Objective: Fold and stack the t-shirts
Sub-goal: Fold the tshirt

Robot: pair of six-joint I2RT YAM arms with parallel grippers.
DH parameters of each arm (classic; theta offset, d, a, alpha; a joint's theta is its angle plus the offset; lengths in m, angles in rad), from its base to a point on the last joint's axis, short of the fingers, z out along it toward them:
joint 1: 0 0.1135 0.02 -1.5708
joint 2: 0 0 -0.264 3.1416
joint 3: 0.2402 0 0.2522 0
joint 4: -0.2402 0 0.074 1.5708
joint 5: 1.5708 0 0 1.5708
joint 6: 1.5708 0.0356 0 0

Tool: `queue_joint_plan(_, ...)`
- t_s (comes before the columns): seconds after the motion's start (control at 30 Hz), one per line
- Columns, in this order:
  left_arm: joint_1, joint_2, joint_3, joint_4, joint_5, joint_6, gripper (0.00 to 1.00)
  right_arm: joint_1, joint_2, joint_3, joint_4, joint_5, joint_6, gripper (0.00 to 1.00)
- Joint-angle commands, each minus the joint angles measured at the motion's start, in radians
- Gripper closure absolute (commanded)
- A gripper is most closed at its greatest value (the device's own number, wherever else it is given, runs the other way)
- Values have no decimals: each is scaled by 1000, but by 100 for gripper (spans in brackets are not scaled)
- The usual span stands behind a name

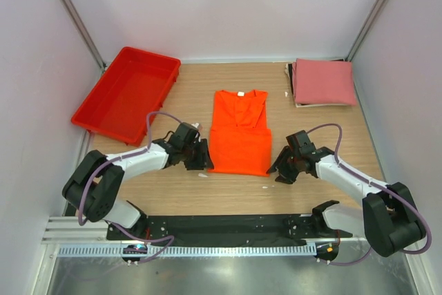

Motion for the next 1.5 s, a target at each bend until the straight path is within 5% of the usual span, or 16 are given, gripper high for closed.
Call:
queue_joint_plan(0.0, 4, -26, -21, 123, 12, -57, 54, 7, -24, -15, 62, 23, 86, 51)
queue_joint_plan(0.4, 2, -17, -63, 129, -18, -55, 68, 8, -58, -86, 134, 17, 148, 55)
queue_joint_plan(0.57, 2, -11, -49, 110, -27, -51, 82, 10, -61, -121, 186, 1, 176, 58)
queue_joint_plan(0.63, 2, -8, -44, 96, -35, -43, 86, 10, -56, -133, 214, -5, 181, 64)
queue_joint_plan(0.73, 2, -14, -25, 50, -49, -23, 93, 8, -42, -123, 194, 18, 161, 90)
queue_joint_plan(0.77, 2, -21, -15, 31, -58, -8, 93, 10, -44, -118, 186, 24, 152, 99)
queue_joint_plan(0.93, 2, -107, 6, -76, -95, 22, 69, 16, -107, -113, 156, 43, 141, 99)
queue_joint_plan(1.03, 2, -167, -72, 11, -42, -68, 62, 24, -127, -118, 151, 47, 136, 99)
queue_joint_plan(1.27, 2, -82, -189, 268, 11, -184, 63, 28, -133, -142, 169, 41, 130, 99)
queue_joint_plan(1.47, -4, -34, -201, 295, -7, -201, 68, 28, -170, -159, 157, 47, 132, 99)
